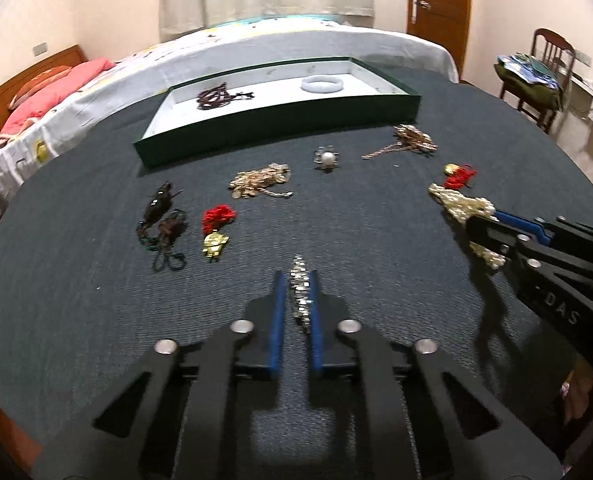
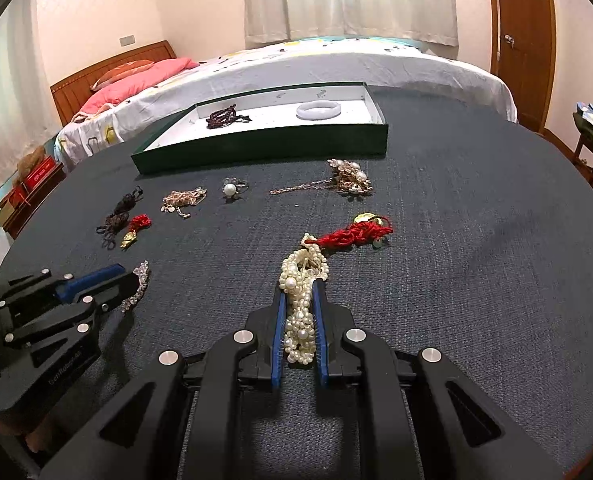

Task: Organize jewelry
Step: 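Grasp the pearl necklace with the right tool while the left tool grasps the rhinestone brooch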

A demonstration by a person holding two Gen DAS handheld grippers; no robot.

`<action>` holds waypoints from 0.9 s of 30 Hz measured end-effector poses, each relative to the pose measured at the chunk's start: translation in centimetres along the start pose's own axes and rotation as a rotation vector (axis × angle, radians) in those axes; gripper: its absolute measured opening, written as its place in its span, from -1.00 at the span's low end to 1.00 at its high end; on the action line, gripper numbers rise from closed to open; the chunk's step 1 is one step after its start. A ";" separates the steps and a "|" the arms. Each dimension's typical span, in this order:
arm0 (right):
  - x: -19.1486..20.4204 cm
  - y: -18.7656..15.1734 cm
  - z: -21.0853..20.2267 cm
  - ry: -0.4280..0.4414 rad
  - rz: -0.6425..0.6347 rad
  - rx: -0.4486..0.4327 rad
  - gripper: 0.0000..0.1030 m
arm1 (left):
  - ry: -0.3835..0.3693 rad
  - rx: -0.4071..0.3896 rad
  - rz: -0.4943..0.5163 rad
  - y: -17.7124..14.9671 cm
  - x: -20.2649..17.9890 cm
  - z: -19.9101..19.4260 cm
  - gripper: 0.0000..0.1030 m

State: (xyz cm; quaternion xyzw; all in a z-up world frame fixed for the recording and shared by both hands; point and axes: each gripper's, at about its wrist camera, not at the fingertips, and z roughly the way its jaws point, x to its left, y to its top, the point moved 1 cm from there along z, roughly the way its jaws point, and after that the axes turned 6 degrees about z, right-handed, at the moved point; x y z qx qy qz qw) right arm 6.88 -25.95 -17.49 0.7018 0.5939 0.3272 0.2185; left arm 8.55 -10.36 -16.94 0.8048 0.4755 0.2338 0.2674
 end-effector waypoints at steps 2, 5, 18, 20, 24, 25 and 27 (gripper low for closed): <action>0.0 0.0 0.0 0.000 0.000 0.000 -0.74 | -0.015 0.000 -0.015 -0.1 0.3 0.0 -0.84; 0.0 0.0 0.0 0.000 -0.001 0.000 -0.74 | -0.031 -0.002 -0.036 -0.1 0.6 -0.1 -0.84; 0.2 -0.1 0.0 0.008 0.003 0.004 -0.74 | -0.065 -0.044 -0.052 0.2 0.6 -0.7 -0.07; 0.2 -0.1 0.1 0.010 0.008 0.005 -0.74 | -0.066 -0.032 -0.045 0.2 0.4 -0.5 -0.06; 0.2 -0.2 0.1 0.012 0.009 0.006 -0.74 | -0.086 0.006 -0.053 -0.2 0.4 0.4 -0.13; 0.2 -0.1 0.1 0.011 0.008 0.006 -0.74 | -0.089 0.012 -0.058 -0.3 0.4 0.6 -0.25; 0.2 -0.1 0.1 0.011 0.009 0.006 -0.74 | -0.088 0.011 -0.056 -0.2 0.5 0.6 -0.54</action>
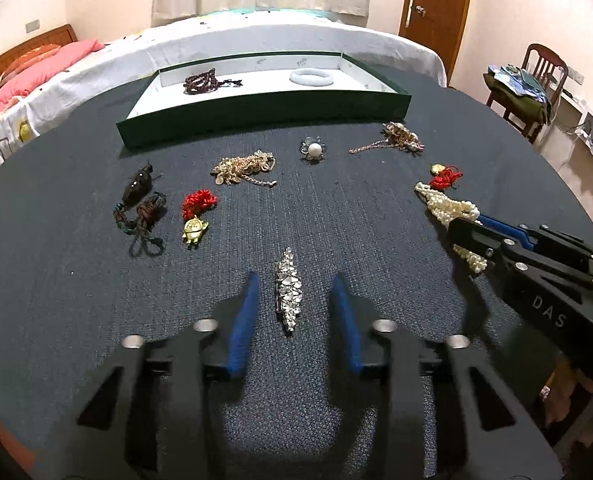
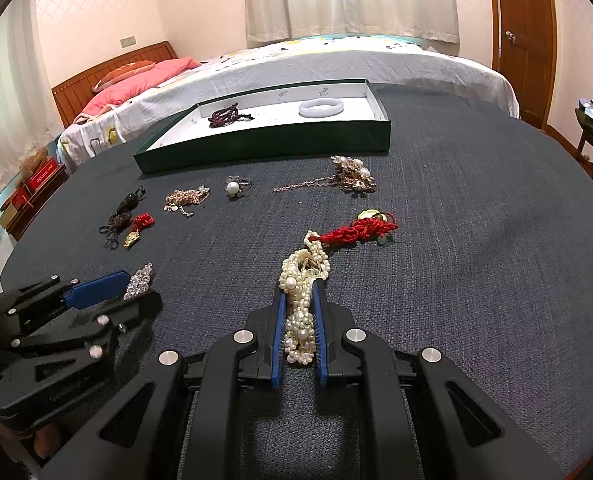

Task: Organize jewelry
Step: 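Grasp the pearl necklace with the right tool while the left tool grasps the rhinestone brooch, then carry the brooch with the left tool into the box while the right tool carries the pearls there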

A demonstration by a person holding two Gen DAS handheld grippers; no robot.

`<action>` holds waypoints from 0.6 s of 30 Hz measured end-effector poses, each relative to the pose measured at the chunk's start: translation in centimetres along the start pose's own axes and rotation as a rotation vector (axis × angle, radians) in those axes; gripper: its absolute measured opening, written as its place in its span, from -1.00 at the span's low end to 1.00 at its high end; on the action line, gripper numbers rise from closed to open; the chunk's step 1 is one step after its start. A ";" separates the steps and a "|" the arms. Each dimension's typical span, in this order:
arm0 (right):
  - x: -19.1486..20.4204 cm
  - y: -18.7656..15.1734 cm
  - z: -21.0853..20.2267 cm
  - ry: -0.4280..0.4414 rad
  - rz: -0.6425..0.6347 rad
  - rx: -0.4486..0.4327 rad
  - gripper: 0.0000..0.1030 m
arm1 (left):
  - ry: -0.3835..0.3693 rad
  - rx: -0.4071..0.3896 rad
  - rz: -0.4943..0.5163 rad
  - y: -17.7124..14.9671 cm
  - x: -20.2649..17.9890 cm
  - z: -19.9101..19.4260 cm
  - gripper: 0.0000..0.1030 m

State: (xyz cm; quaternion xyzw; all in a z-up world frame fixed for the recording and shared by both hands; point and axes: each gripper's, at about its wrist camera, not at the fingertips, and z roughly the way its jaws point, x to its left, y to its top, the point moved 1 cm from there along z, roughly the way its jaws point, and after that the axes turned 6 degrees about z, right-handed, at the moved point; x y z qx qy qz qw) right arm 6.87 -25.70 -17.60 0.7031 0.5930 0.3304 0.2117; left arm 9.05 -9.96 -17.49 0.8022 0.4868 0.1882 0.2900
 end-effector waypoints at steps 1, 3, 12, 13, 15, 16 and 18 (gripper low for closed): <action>0.0 0.0 0.0 0.001 0.001 0.001 -0.74 | 0.002 0.001 0.004 0.0 0.0 0.0 -0.68; 0.0 0.0 0.0 0.000 0.000 0.000 -0.74 | 0.009 0.002 0.009 -0.1 0.0 0.0 -0.74; 0.2 -0.1 -0.1 0.000 -0.008 -0.003 -0.74 | 0.002 -0.004 -0.007 -0.3 0.4 -0.2 -0.75; 0.3 -0.2 -0.1 0.001 -0.009 -0.004 -0.74 | 0.005 -0.004 -0.008 -0.3 0.4 -0.3 -0.75; 0.3 -0.1 -0.2 0.000 -0.009 -0.009 -0.74 | 0.019 -0.009 -0.008 -0.2 0.5 -0.6 -0.75; 0.4 -0.1 -0.3 -0.002 -0.011 -0.014 -0.74 | 0.024 -0.013 -0.007 -0.2 0.5 -0.7 -0.75; 0.5 0.0 -0.4 -0.001 -0.014 -0.018 -0.74 | 0.040 -0.022 -0.001 0.0 0.6 -1.1 -0.75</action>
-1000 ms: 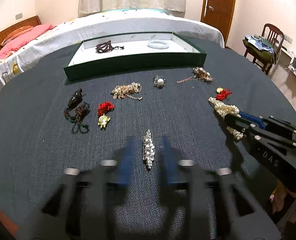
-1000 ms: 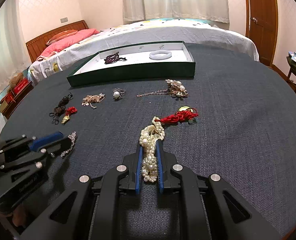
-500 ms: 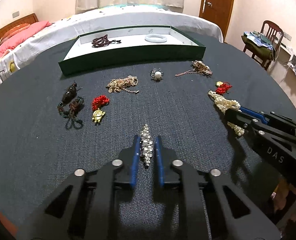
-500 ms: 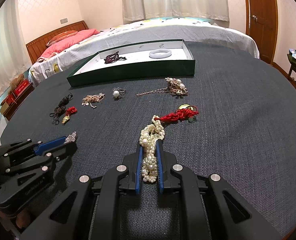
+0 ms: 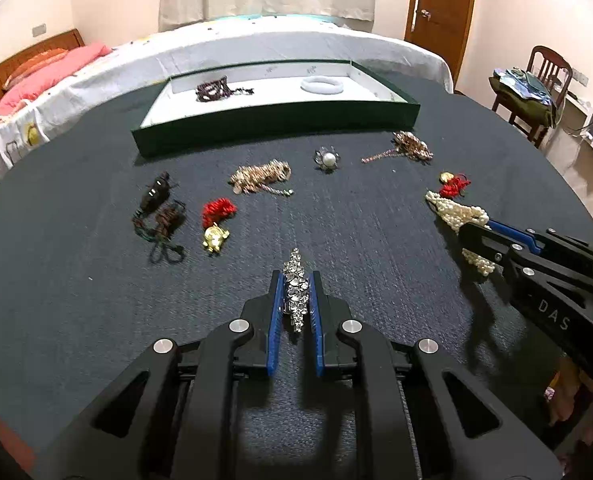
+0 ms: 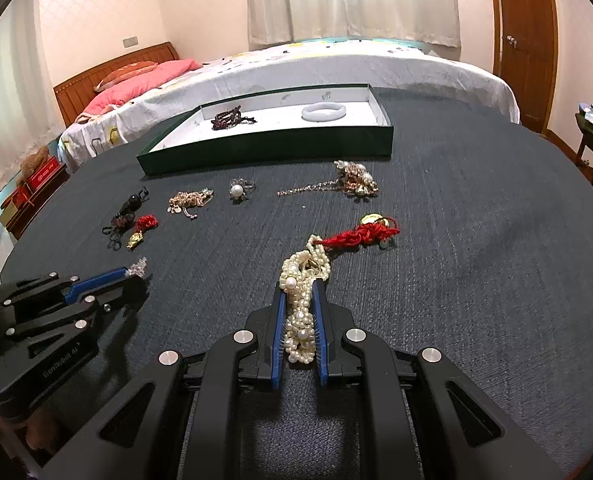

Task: Organize jewelry
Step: 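Carry the brooch with the left tool into the box while the right tool carries the pearls there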

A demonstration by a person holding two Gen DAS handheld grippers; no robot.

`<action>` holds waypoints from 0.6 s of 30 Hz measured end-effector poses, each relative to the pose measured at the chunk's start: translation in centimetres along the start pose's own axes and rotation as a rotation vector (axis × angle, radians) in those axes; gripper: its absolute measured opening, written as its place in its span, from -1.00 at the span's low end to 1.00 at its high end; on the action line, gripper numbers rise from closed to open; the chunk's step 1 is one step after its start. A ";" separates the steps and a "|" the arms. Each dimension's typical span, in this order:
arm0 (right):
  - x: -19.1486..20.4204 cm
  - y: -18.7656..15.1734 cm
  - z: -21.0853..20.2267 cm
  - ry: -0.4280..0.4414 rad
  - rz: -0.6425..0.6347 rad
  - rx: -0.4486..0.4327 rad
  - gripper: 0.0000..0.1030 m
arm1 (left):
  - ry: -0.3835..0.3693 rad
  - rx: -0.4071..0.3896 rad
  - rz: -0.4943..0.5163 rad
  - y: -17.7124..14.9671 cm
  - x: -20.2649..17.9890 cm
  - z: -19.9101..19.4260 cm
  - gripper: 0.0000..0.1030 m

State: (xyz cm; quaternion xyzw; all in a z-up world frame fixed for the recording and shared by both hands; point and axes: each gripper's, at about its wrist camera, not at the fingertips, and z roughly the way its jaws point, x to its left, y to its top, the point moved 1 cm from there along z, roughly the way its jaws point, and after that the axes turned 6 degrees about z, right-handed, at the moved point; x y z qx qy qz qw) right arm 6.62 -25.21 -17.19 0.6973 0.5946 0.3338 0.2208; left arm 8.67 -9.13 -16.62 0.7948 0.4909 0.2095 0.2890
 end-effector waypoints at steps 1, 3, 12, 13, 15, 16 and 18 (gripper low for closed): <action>0.0 0.1 -0.1 0.001 0.000 -0.001 -0.74 | 0.008 -0.007 0.001 0.1 0.1 -0.2 -0.75; 0.1 0.2 -0.2 0.000 -0.002 -0.007 -0.74 | 0.018 -0.016 -0.003 0.4 0.3 -0.6 -0.75; 0.7 1.4 -1.6 0.003 -0.016 -0.048 -0.74 | 0.045 -0.047 -0.039 1.6 1.7 -1.7 -0.75; 0.8 1.6 -1.8 0.005 -0.018 -0.052 -0.74 | 0.047 -0.053 -0.042 1.8 1.9 -1.8 -0.75; 1.0 2.0 -2.1 0.009 -0.021 -0.062 -0.74 | 0.052 -0.060 -0.049 2.2 2.1 -2.0 -0.75; 1.1 2.4 -2.3 0.013 -0.021 -0.069 -0.74 | 0.055 -0.066 -0.056 2.5 2.4 -2.2 -0.75; 1.4 3.1 -2.7 0.020 -0.026 -0.086 -0.74 | 0.060 -0.073 -0.064 2.9 2.7 -2.4 -0.75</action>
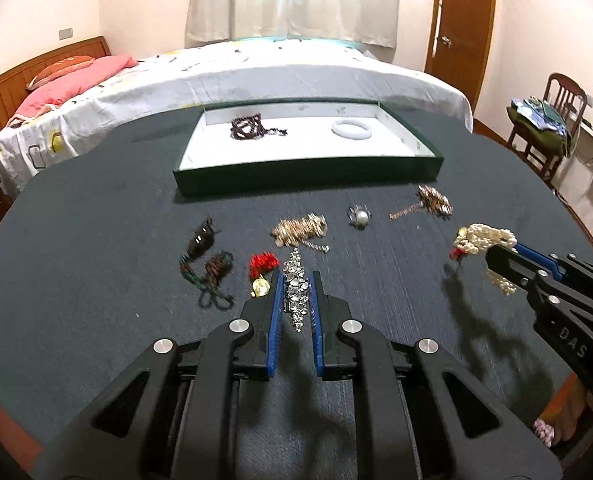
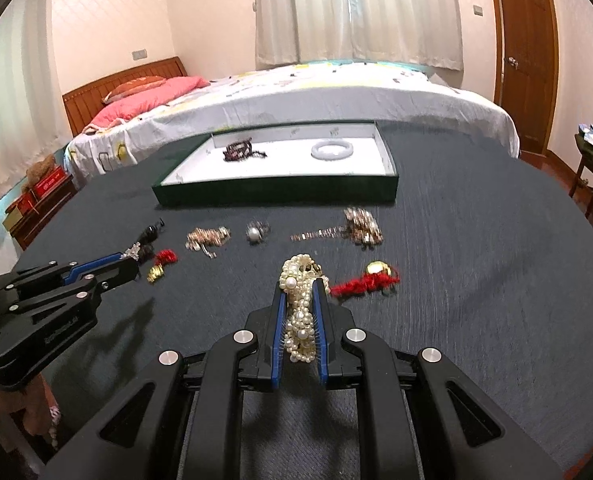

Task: Organize jewelry
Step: 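Carry the brooch with the left tool into the box while the right tool carries the pearls there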

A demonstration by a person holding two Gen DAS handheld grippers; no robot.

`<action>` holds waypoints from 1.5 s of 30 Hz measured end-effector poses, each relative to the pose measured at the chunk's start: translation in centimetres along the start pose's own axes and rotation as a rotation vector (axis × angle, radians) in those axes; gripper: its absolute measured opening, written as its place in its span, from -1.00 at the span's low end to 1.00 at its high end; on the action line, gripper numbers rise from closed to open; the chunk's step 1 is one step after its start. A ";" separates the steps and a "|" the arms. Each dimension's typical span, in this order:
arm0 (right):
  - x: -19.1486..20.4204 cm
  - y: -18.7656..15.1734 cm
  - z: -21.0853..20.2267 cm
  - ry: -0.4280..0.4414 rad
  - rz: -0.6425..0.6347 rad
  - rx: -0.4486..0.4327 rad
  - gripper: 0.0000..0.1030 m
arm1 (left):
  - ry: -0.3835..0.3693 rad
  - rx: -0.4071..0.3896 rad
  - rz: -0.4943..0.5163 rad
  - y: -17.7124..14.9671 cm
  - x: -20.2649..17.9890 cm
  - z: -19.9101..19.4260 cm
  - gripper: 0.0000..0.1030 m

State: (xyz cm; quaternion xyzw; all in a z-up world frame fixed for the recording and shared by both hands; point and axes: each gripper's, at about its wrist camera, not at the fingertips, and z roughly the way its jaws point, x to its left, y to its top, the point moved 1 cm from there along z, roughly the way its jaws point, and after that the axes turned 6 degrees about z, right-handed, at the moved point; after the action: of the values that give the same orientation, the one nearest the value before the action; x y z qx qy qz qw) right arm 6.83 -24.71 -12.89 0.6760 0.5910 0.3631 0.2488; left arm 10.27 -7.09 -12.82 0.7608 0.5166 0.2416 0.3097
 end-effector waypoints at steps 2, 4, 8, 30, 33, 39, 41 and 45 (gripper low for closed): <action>0.2 0.8 -0.3 0.008 -0.002 -0.015 -0.74 | 0.005 -0.011 -0.009 0.7 0.4 -0.1 -0.75; 0.4 1.7 -0.5 0.014 -0.008 -0.033 -0.74 | 0.008 -0.023 -0.018 1.5 0.9 -0.2 -0.75; 0.7 4.3 -0.4 0.020 -0.024 -0.082 -0.74 | 0.000 -0.047 -0.043 3.5 1.8 0.0 -0.75; -2.3 13.9 13.3 -0.018 -0.039 -0.052 -0.74 | 0.047 -0.024 -0.065 14.1 6.0 13.5 -0.75; -3.2 13.1 15.9 -0.040 -0.032 0.021 -0.74 | 0.050 0.024 -0.075 13.5 6.6 15.6 -0.75; -4.3 12.2 18.0 -0.064 -0.022 0.095 -0.74 | 0.063 0.083 -0.064 12.3 7.2 17.5 -0.75; -4.6 11.9 18.5 -0.060 -0.011 0.125 -0.74 | 0.063 0.102 -0.067 11.9 7.5 18.1 -0.75; -4.7 12.0 18.8 -0.060 -0.002 0.131 -0.73 | 0.061 0.123 -0.071 11.6 7.5 18.6 -0.74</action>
State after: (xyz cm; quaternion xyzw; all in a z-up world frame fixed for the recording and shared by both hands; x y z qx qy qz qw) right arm 28.87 -29.72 -16.15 0.7008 0.6065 0.3028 0.2221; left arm 33.08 -7.36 -17.00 0.7518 0.5665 0.2212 0.2548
